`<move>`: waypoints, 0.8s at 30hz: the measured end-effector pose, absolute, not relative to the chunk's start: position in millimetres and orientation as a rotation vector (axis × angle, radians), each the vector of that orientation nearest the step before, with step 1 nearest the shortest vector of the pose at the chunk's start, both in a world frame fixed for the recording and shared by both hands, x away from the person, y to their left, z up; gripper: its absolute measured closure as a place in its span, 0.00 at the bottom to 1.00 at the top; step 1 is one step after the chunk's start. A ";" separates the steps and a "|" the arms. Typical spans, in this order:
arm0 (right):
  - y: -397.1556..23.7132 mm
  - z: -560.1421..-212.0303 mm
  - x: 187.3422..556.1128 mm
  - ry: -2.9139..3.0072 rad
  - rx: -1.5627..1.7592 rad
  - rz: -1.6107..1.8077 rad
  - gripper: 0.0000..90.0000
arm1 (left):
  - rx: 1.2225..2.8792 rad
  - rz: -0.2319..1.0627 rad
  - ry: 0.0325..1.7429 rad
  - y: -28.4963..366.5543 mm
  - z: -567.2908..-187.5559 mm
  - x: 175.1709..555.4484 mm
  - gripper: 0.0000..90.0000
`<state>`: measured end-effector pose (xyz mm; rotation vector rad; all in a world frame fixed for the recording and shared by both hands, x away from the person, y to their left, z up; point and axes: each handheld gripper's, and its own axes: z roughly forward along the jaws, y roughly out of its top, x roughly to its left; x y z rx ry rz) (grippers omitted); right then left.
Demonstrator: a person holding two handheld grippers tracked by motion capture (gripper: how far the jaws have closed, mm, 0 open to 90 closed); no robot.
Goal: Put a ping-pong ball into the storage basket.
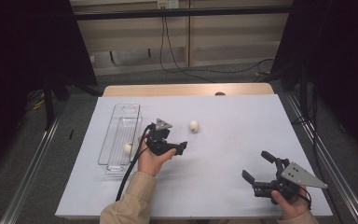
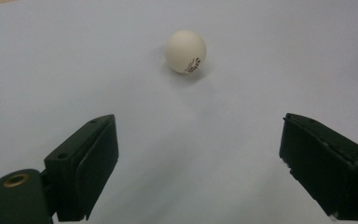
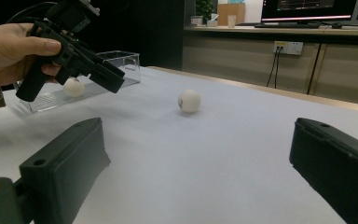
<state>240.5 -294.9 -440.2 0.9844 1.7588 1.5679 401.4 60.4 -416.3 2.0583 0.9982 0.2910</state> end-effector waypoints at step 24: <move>-294.3 -440.2 240.5 1.760 0.980 1.571 0.03 | 2.071 0.305 0.986 47.3 -420.6 405.8 0.13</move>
